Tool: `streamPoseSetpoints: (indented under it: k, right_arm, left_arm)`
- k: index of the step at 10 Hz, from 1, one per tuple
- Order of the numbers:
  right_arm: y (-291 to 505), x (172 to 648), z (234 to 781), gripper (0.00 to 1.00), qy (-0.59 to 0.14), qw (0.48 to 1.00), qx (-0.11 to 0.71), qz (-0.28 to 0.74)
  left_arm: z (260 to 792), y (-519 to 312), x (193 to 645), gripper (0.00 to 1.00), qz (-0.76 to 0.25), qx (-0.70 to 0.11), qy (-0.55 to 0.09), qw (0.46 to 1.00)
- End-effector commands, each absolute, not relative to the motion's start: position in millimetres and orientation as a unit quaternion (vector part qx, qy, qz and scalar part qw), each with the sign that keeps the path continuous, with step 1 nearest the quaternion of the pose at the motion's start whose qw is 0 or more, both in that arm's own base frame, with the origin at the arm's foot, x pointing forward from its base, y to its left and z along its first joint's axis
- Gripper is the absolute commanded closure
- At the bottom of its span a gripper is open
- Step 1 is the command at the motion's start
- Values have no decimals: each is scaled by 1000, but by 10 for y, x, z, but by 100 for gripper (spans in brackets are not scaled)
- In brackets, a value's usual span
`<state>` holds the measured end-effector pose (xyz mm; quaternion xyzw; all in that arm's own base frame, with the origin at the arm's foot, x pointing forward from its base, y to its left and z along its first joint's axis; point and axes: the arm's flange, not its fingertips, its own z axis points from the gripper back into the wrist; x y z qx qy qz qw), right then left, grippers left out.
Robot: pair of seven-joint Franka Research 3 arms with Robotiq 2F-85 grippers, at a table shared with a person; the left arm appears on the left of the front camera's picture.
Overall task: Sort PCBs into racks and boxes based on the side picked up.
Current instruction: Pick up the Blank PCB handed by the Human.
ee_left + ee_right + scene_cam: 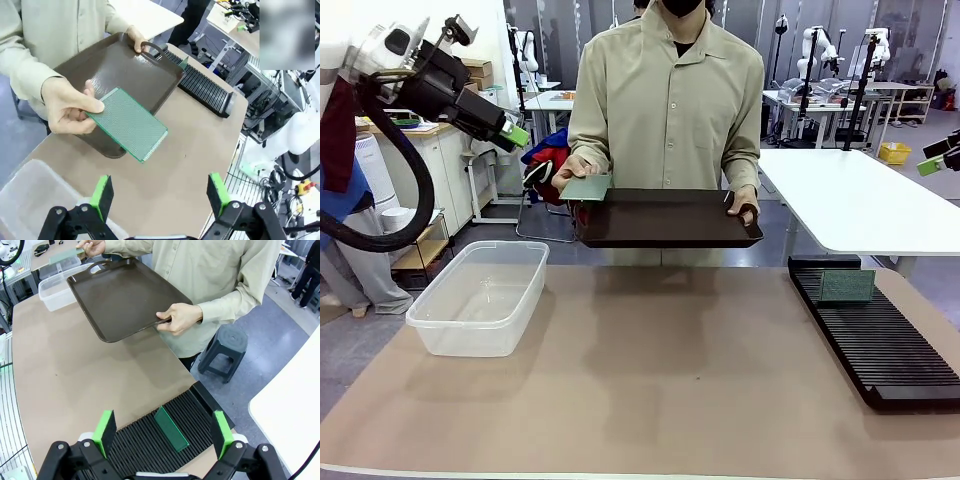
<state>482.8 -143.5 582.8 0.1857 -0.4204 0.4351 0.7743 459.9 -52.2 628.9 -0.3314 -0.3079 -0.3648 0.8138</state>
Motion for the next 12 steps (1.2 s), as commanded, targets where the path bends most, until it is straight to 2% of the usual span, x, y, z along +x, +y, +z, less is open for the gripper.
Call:
streamPoseSetpoints:
  k: [1,9,12]
  right_arm:
    - [-1420,4832,5818,0,-418,775,188,435]
    - [-1420,4832,5818,0,-418,775,188,435]
    - [-1420,4832,5818,0,-418,775,188,435]
  left_arm:
    - [6237,-560,4784,0,-360,-353,-287,814]
    - [6235,-549,4739,0,-357,-327,-292,824]
    - [6232,-487,5071,0,-240,-397,-252,849]
